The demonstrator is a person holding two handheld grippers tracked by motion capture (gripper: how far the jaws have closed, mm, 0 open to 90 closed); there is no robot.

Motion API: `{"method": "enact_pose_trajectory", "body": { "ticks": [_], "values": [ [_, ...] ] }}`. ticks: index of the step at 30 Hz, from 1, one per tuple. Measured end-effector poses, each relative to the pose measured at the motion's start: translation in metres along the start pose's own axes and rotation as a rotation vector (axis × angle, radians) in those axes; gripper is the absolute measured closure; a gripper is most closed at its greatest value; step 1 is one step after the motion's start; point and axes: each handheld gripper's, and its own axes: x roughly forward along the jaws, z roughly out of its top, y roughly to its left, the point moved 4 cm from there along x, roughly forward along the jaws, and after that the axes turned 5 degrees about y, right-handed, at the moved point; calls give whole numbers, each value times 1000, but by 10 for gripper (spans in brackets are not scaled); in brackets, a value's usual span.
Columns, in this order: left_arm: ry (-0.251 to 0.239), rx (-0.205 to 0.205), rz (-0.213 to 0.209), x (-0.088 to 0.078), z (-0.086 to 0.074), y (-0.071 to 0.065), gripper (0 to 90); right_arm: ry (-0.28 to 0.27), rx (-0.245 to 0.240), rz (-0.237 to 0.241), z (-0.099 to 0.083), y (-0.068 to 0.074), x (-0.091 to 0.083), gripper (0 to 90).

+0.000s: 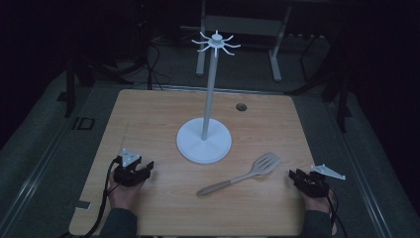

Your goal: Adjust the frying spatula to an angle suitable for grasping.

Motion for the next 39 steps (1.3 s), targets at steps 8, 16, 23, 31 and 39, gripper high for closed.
{"method": "enact_pose_trajectory", "body": {
  "ticks": [8, 16, 23, 31, 39],
  "values": [
    [-2, 5, -6, -1, 0, -1, 479, -56, -61, 16, 12, 15, -7, 639],
    [-1, 17, -1, -2, -1, -2, 479, -84, -154, 36, 29, 36, -11, 687],
    [-5, 11, 2, -2, -1, -1, 479, -87, -211, 44, 44, 50, -6, 793],
    [-12, 8, 1, -3, -1, -2, 480, -42, -294, 23, 70, 62, 12, 876],
    [-12, 11, 0, -3, -1, -2, 485, 19, -300, 8, 84, 57, 30, 900]
  ]
}}
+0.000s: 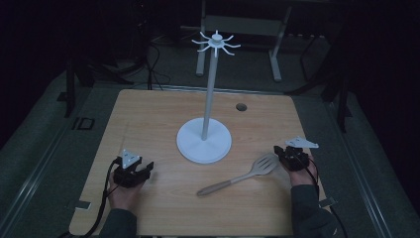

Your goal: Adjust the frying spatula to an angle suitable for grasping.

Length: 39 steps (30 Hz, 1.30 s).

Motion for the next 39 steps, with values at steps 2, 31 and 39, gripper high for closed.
{"method": "enact_pose_trajectory", "body": {
  "ticks": [2, 31, 39],
  "values": [
    [1, 1, 1, 0, 0, 0, 485, 20, -4, -2, 1, -1, 5, 900],
    [-2, 9, 6, 0, 0, -1, 483, 93, 31, 12, -49, 0, -13, 899],
    [-1, 7, 8, 0, 0, -1, 481, 105, 31, 24, -65, 7, -25, 899]
  ]
}}
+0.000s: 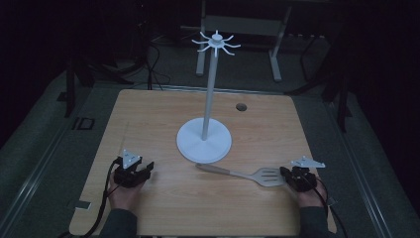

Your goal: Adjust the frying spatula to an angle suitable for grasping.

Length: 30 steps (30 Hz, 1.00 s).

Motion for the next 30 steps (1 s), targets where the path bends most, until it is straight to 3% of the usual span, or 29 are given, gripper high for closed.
{"method": "enact_pose_trajectory", "body": {
  "ticks": [8, 16, 24, 30],
  "values": [
    [2, 1, 1, 0, 0, 0, 481, 3, -26, 20, -13, 11, -16, 899],
    [3, 1, 0, 0, 0, 0, 481, 4, -59, 43, -13, 21, -23, 898],
    [4, 1, -1, 1, 0, 0, 480, -53, -95, 77, 7, 34, -25, 858],
    [2, 0, -3, 0, 0, 0, 478, -84, -166, 105, 34, 54, -23, 824]
  ]
}}
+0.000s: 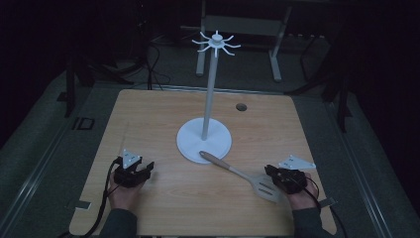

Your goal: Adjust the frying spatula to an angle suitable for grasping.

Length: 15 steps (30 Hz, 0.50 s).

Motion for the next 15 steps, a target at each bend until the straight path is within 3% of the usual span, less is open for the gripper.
{"method": "enact_pose_trajectory", "body": {
  "ticks": [6, 15],
  "values": [
    [-3, -5, 2, 1, 0, 1, 478, -14, -57, 26, 25, 15, 9, 784],
    [-1, -9, -3, 2, 0, 1, 477, -26, -128, 35, 45, 29, 14, 724]
  ]
}}
